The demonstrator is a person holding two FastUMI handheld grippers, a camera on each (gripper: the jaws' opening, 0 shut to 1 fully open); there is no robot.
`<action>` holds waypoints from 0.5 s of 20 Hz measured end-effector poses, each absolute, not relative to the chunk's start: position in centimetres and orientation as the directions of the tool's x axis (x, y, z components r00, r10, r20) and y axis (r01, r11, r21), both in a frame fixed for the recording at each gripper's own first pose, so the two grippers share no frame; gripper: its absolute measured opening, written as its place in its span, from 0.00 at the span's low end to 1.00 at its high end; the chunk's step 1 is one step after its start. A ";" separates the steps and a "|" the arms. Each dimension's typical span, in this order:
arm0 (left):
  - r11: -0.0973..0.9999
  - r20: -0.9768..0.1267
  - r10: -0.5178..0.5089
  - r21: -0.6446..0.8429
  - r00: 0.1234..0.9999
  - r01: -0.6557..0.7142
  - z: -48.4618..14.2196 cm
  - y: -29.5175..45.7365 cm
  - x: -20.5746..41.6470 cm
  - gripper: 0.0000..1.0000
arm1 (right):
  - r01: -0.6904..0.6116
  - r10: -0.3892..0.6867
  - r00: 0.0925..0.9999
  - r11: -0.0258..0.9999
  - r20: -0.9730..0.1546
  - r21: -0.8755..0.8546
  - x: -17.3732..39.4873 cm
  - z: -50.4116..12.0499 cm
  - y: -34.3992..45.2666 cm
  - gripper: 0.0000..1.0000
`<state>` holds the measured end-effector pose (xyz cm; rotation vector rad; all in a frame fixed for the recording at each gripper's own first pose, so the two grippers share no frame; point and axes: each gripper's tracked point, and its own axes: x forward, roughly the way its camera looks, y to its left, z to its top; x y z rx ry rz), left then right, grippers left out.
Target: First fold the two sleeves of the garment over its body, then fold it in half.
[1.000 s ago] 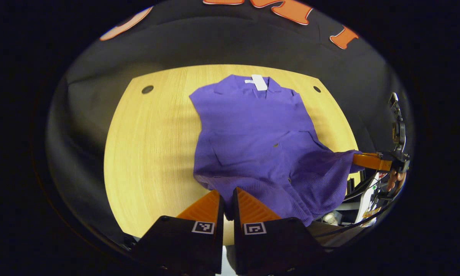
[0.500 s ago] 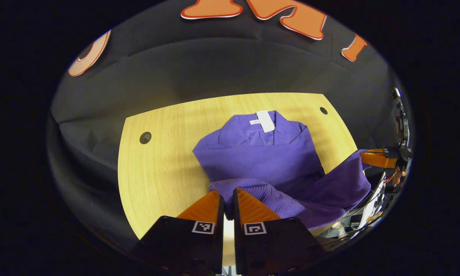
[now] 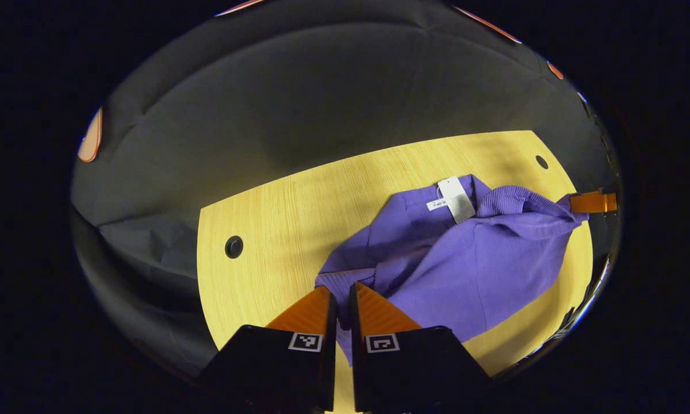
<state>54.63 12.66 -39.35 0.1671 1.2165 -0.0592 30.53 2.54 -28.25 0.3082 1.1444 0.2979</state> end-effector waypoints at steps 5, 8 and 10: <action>0.979 -0.852 0.142 0.195 0.504 0.054 -39.5 14.8 58.2 0.36 | 0.002 0.441 0.473 0.866 -0.763 0.501 34.9 -27.7 4.0 0.10; 0.979 -0.778 0.174 0.201 0.603 -0.023 -36.6 15.3 59.0 0.63 | -0.050 0.423 0.574 0.873 -0.701 0.486 35.8 -25.6 3.3 0.45; 0.985 -0.751 0.160 0.162 0.641 -0.057 -35.3 15.0 58.9 0.71 | -0.062 0.415 0.600 0.877 -0.684 0.477 35.3 -24.4 2.8 0.80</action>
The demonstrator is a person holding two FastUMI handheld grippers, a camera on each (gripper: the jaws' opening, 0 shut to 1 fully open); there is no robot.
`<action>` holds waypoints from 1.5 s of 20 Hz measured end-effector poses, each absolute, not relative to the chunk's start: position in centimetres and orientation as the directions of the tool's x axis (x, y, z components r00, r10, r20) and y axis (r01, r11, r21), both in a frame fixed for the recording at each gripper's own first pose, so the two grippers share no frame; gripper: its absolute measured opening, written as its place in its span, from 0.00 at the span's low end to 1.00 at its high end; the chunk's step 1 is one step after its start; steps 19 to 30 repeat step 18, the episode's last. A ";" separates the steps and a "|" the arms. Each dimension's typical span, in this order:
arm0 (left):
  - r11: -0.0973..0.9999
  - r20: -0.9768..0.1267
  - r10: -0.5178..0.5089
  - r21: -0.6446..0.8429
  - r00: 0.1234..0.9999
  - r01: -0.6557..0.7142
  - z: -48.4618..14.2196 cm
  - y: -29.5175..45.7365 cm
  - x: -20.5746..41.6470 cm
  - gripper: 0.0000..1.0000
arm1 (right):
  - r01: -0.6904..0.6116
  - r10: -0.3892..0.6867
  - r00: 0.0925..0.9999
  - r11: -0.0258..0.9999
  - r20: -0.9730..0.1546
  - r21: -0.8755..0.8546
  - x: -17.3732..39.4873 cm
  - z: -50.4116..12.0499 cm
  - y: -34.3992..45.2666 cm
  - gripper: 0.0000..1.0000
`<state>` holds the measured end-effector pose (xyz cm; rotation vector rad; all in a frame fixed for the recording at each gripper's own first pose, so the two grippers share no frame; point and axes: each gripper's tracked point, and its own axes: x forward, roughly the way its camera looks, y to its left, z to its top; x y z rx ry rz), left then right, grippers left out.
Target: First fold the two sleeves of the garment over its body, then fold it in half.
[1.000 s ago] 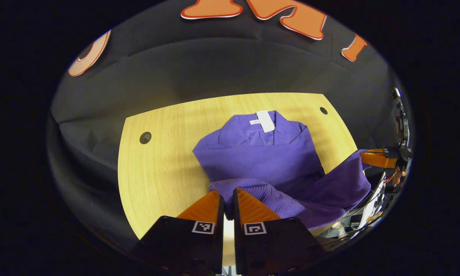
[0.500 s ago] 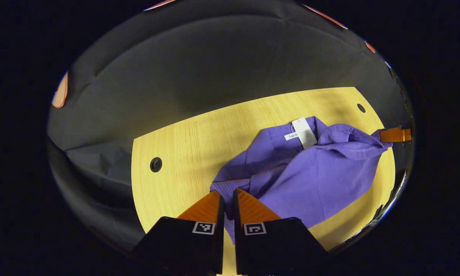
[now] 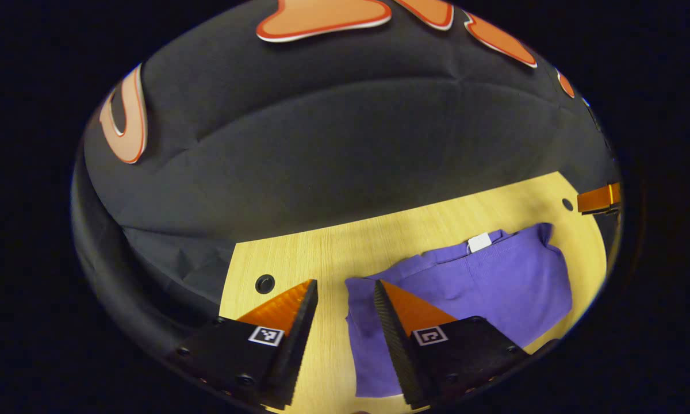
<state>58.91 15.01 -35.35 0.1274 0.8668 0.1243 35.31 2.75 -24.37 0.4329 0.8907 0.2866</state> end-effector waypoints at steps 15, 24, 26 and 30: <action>0.996 -0.156 0.054 -0.066 0.986 -0.065 -12.7 8.5 46.3 1.00 | -0.270 0.298 0.944 0.944 -0.142 0.189 19.8 -2.9 2.3 1.00; 0.996 -0.092 0.072 -0.044 0.993 -0.076 -12.1 7.4 43.8 1.00 | -0.292 0.296 0.955 0.953 -0.035 0.085 16.5 -1.5 2.5 0.96; 0.996 -0.092 0.072 -0.044 0.993 -0.076 -12.1 7.4 43.8 1.00 | -0.292 0.296 0.955 0.953 -0.035 0.085 16.5 -1.5 2.5 0.96; 0.996 -0.092 0.072 -0.044 0.993 -0.076 -12.1 7.4 43.8 1.00 | -0.292 0.296 0.955 0.953 -0.035 0.085 16.5 -1.5 2.5 0.96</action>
